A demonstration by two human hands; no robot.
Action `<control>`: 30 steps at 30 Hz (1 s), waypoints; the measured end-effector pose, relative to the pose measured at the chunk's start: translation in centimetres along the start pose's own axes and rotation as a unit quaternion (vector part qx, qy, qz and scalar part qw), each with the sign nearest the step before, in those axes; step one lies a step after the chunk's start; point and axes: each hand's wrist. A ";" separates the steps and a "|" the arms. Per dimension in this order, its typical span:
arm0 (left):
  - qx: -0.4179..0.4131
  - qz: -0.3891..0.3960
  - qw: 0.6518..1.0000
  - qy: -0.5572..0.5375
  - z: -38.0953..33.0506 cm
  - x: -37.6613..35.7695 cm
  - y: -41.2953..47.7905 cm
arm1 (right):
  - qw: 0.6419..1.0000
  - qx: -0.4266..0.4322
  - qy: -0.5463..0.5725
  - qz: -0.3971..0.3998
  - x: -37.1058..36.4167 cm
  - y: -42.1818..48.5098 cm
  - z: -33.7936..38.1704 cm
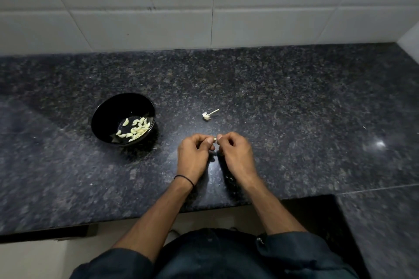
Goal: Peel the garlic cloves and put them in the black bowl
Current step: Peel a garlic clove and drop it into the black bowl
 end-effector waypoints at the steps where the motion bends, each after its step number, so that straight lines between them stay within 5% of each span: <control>1: -0.004 -0.002 1.000 0.013 0.1 0.0 0.0 | 1.000 0.004 -0.007 -0.001 0.0 0.0 -0.1; 12: -0.056 0.016 0.990 0.126 0.4 0.1 0.0 | 0.998 0.020 0.061 0.016 -0.3 0.0 -0.6; 20: 0.069 0.067 0.995 0.009 -0.1 -1.1 0.0 | 0.999 0.036 0.023 -0.006 -0.9 -0.2 -0.9; 25: -0.043 0.059 0.977 0.200 -0.6 -0.4 -0.3 | 0.996 0.063 -0.052 -0.037 -0.6 -0.6 -0.6; 30: -0.007 0.053 0.997 0.061 0.1 -0.7 -0.2 | 0.999 0.024 0.023 -0.014 -0.7 -0.3 -0.4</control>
Point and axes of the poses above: each hand's wrist, its own y-axis towards the middle knuckle, its own x-axis out of the back of the hand, z = x × y, and after that the axes turned 3 degrees about -x, right-handed
